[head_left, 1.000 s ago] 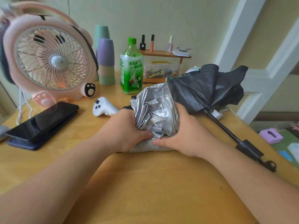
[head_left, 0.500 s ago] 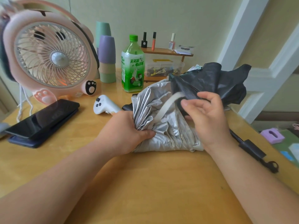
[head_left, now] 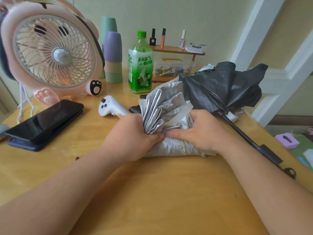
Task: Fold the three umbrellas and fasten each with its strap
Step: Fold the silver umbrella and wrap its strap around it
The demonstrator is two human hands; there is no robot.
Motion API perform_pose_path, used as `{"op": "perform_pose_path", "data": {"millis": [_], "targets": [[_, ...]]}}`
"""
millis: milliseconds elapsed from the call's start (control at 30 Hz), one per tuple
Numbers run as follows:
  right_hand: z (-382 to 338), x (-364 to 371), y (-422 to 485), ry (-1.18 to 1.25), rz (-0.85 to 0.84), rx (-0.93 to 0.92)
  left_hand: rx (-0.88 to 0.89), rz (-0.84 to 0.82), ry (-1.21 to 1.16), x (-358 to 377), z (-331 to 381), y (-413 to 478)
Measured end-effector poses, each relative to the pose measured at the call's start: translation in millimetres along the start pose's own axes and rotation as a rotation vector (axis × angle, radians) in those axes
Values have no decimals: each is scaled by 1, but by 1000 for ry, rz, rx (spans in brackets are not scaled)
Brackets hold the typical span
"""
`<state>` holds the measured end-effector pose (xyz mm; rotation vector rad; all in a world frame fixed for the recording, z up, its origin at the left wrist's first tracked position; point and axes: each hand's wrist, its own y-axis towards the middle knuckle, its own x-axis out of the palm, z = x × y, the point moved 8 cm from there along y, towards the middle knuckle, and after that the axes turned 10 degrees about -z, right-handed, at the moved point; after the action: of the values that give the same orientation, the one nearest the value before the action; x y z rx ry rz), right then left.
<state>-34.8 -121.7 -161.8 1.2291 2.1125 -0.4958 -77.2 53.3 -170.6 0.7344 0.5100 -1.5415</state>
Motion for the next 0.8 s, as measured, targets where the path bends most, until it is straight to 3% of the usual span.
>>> {"op": "perform_pose_path", "data": {"millis": [67, 200, 400, 600, 800], "targets": [[5, -1, -3, 63, 73, -34, -7, -23, -21, 0, -3, 1], [9, -19, -30, 115, 395, -172, -36, -88, -85, -1, -8, 5], [-16, 9, -36, -119, 197, -313, -40, -97, -86, -2, -8, 6], [-7, 14, -25, -102, 176, -229, -75, -161, -82, -4, -9, 5], [0, 11, -21, 46, 157, -197, -88, -118, -470, -6, -15, 6]]}}
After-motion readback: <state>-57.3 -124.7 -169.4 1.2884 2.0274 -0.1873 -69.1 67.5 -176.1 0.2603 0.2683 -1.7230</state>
